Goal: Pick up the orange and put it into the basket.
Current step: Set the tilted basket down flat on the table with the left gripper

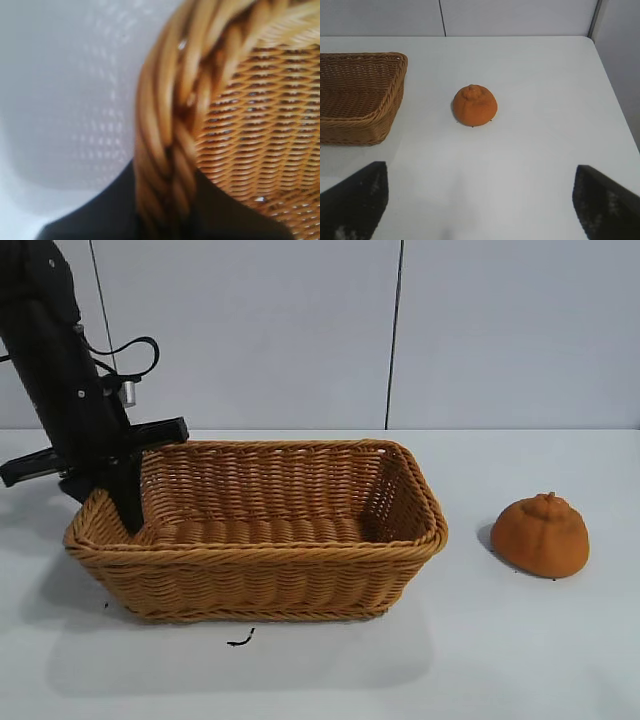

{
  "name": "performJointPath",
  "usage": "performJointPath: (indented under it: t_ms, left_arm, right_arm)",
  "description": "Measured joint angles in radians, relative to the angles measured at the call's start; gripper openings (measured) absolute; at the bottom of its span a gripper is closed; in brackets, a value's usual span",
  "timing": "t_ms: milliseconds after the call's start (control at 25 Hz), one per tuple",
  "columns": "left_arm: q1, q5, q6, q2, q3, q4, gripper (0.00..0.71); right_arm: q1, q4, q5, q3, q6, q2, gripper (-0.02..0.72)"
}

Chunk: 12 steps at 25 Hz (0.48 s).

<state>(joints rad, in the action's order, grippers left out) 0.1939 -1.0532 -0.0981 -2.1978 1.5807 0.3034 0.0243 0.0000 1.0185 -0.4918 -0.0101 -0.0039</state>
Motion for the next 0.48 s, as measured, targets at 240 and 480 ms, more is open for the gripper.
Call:
performJointPath:
  t_ms: [240,480]
  left_arm:
    - [0.000,-0.011,0.003,-0.001,0.000,0.009,0.289]
    - [0.000,-0.017,0.008,0.023,0.000,0.009,0.655]
  right_arm:
    - [0.000,0.000,0.000,0.000,0.000,0.000,0.694]
    - [0.000,0.000,0.000,0.000,0.000,0.000,0.694]
